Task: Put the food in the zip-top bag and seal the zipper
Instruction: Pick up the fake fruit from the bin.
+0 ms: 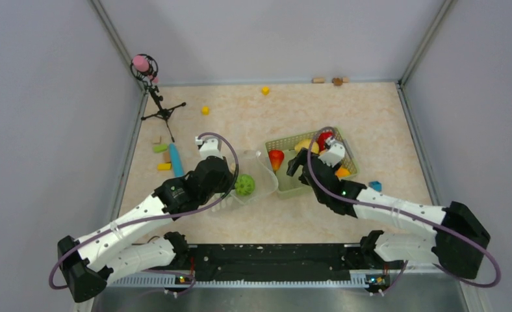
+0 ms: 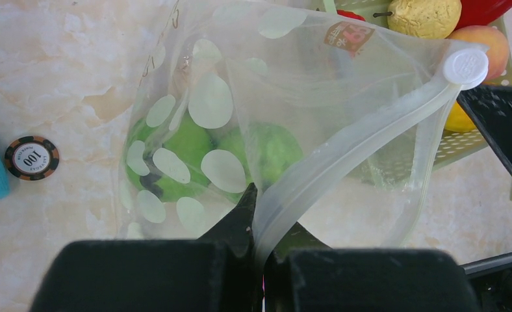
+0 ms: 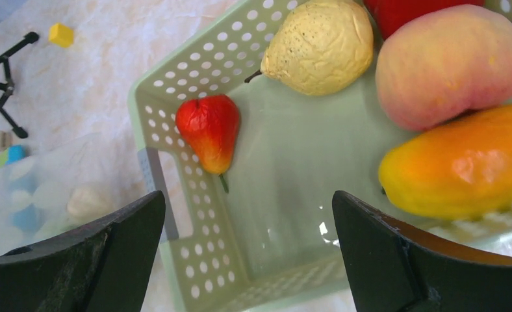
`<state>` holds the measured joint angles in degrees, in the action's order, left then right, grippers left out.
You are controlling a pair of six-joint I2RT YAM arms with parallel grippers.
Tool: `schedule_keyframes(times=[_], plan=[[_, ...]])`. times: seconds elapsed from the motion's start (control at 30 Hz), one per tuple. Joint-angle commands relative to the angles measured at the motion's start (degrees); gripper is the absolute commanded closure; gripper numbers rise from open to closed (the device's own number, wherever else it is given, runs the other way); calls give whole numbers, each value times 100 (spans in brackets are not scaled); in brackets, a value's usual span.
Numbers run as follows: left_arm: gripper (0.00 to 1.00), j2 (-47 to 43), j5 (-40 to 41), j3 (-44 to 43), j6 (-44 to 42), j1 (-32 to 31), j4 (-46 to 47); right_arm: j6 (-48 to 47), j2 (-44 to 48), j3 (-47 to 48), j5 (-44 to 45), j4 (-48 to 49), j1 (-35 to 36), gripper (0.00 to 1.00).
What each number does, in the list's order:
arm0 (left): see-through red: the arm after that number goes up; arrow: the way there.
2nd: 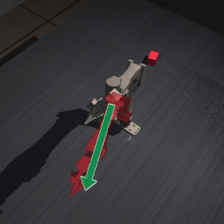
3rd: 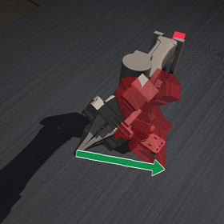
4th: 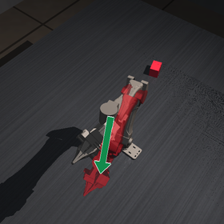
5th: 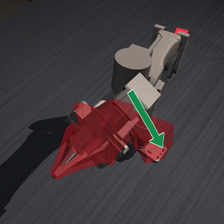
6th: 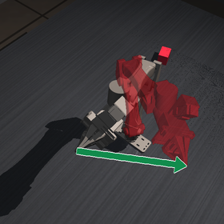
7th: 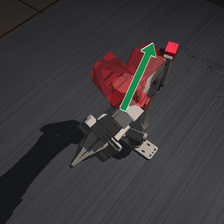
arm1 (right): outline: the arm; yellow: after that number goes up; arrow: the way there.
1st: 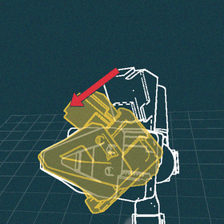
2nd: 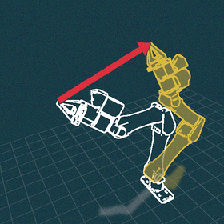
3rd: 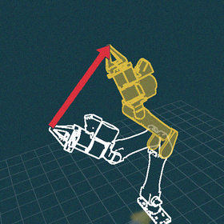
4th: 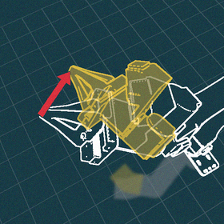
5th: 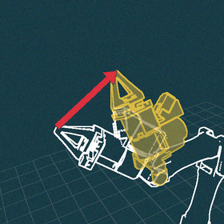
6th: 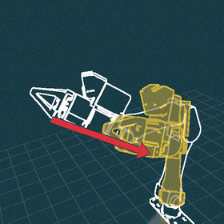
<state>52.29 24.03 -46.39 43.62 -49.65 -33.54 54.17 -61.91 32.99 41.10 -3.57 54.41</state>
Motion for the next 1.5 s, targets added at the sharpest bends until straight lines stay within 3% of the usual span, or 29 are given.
schedule_keyframes(times=[0.0,0.43,1.0,1.2,1.47], plan=[[100,-86,55,-135,8,-27,224,-281,-887,858,-966,259,-643,3],[100,-305,101,-69,19,-27,246,-757,-2914,1964,-2124,970,-1272,7],[100,-282,203,-99,33,-27,174,-679,-4145,2505,-2451,1092,-1397,16],[100,-264,180,-109,35,-27,179,-620,-4355,2575,-2457,1028,-1398,29],[100,-251,198,-106,46,-27,176,-531,-3865,2145,-2483,1249,-1394,66]])
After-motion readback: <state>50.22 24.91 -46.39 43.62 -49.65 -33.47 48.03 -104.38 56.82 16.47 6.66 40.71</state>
